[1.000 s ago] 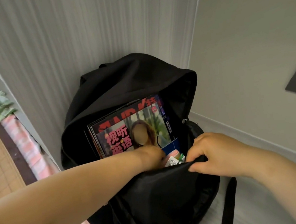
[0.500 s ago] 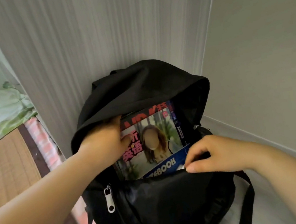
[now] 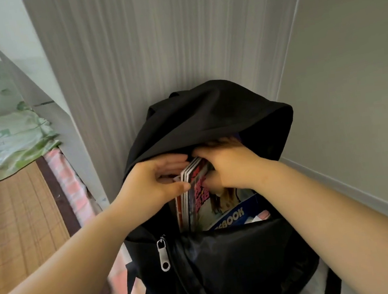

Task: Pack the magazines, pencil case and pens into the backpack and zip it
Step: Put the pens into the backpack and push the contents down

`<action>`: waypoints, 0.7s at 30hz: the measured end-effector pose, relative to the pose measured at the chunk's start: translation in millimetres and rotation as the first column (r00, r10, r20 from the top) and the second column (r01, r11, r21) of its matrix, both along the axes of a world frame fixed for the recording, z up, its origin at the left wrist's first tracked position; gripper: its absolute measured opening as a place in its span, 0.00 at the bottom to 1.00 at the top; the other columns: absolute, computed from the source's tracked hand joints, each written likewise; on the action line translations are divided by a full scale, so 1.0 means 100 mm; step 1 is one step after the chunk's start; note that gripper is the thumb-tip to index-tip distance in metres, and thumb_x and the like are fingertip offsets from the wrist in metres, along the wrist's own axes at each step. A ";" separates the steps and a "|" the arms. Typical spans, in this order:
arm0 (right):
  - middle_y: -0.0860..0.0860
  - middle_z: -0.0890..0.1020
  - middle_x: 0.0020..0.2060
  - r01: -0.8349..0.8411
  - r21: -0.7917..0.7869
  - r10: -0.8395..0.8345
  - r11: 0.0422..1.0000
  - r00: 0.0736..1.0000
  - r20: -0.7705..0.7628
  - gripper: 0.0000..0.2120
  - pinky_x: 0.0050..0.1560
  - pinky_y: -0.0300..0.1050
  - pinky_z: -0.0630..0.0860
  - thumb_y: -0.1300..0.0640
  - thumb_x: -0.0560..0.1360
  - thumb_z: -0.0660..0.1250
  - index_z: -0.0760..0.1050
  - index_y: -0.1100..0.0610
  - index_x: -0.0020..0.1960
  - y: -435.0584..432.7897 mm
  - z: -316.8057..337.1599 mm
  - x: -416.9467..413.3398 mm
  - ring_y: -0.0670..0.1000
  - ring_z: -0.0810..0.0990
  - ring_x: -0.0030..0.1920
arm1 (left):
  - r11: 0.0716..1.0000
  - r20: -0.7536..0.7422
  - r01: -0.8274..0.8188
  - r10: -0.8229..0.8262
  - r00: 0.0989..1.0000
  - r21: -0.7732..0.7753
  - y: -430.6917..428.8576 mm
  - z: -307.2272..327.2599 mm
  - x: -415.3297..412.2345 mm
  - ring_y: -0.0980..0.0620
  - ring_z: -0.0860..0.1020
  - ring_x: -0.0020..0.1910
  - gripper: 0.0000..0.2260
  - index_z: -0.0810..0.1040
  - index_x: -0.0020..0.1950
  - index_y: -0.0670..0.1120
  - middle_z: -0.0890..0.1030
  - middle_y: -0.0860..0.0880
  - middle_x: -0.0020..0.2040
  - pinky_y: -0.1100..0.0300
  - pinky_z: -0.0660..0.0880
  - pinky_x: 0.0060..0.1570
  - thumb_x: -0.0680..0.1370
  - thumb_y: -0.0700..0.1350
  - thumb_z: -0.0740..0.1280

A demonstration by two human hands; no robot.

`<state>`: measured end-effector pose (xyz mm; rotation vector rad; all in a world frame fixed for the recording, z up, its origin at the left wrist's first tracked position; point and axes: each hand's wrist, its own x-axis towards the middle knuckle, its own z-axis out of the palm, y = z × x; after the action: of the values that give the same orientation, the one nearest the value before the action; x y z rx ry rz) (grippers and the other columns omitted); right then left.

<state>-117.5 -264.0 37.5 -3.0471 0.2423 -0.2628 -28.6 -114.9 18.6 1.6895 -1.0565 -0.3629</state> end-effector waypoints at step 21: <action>0.52 0.79 0.57 0.037 0.333 0.012 0.942 0.990 -0.144 0.18 0.50 0.39 0.68 0.56 0.69 0.70 0.74 0.53 0.58 -0.01 0.15 -0.09 0.49 0.75 0.53 | 0.887 0.084 -0.193 0.174 0.981 0.420 -0.15 -0.40 -0.29 0.49 0.77 0.55 0.19 0.76 0.58 0.47 0.81 0.48 0.55 0.65 0.67 0.46 0.69 0.50 0.72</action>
<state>-126.2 -265.3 52.7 -2.7273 0.2826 0.0013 -58.0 -129.8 -21.9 2.1807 -0.8782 -0.4599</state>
